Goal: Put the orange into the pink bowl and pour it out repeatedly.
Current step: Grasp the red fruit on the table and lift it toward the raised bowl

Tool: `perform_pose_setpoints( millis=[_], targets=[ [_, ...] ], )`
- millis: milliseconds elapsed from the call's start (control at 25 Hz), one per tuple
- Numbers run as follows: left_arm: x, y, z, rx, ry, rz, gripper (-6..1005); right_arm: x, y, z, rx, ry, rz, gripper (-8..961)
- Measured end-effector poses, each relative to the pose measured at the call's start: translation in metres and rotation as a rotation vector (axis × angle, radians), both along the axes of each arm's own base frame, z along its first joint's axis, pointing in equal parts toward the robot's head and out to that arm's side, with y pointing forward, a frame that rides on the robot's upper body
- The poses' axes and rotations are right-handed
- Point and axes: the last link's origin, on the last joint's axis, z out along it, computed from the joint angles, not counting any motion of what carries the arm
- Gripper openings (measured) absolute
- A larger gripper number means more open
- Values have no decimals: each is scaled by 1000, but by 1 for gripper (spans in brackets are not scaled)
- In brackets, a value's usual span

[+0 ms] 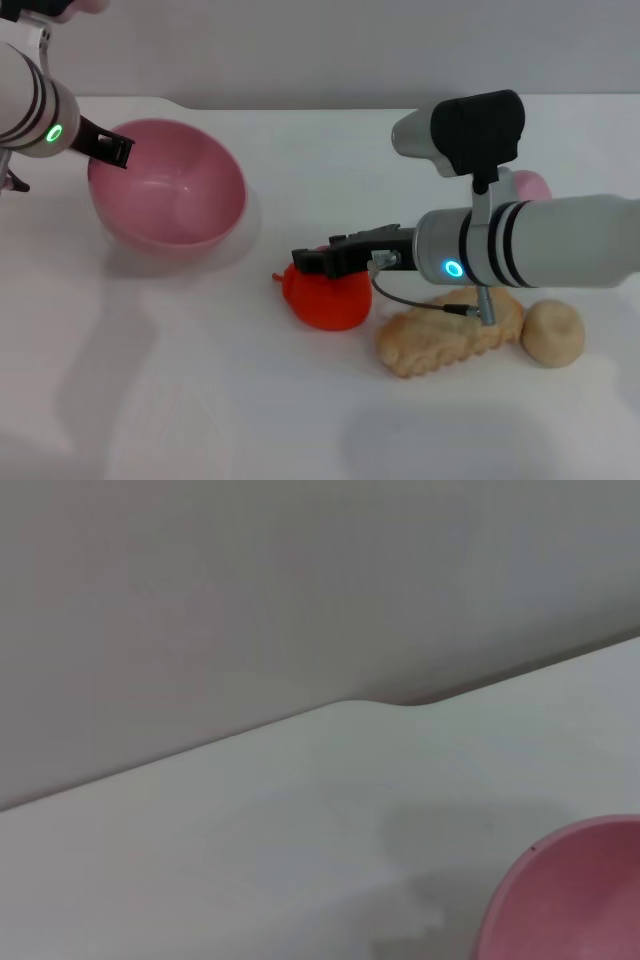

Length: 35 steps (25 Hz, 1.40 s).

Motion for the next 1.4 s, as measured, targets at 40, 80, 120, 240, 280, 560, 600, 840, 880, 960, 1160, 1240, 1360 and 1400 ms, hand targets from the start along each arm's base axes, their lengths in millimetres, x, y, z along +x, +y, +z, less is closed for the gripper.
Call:
perform_pose_setpoints(
  millis=[40, 80, 120, 240, 280, 560, 600, 840, 880, 960, 1160, 1240, 1360, 1400],
  targets=[
    [0, 0, 0, 0, 0, 0, 44, 1, 0, -2, -4, -2, -3, 569],
    [0, 0, 0, 0, 0, 0, 44, 2, 1, -3, -10, -5, -8, 568],
    [1, 0, 0, -2, 1, -2, 44, 3, 1, -5, -17, -8, -12, 566],
    [1, 0, 0, -4, 4, -4, 44, 6, 2, -11, -42, -9, -25, 562],
    [0, 1, -1, -12, 10, -7, 44, 7, 2, -13, -49, -10, -29, 560],
    [1, 1, -1, -13, 11, -8, 44, 7, 0, -17, -67, -42, 23, 489],
    [1, 1, -1, -13, 11, -8, 44, 6, 0, -16, -66, -41, 26, 468],
    [0, 1, -1, -12, 10, -8, 44, 3, 3, -13, -56, -36, 37, 338],
    [0, 1, -1, -12, 10, -8, 44, 3, 3, -13, -54, -35, 38, 314],
    [1, 1, -1, -11, 10, -10, 44, 3, 3, -12, -53, -34, 38, 267],
    [2, 2, -1, -5, 6, -20, 44, -4, 4, -4, -38, -16, 59, 176],
    [2, 2, -1, -4, 5, -23, 44, -11, 6, 7, -16, -9, 86, 156],
    [2, 1, -7, -15, 3, -31, 44, -19, 8, 27, 30, -12, 119, 114],
    [2, 1, -7, -15, 3, -31, 44, -24, 9, 37, 53, -9, 135, 92]
  ],
)
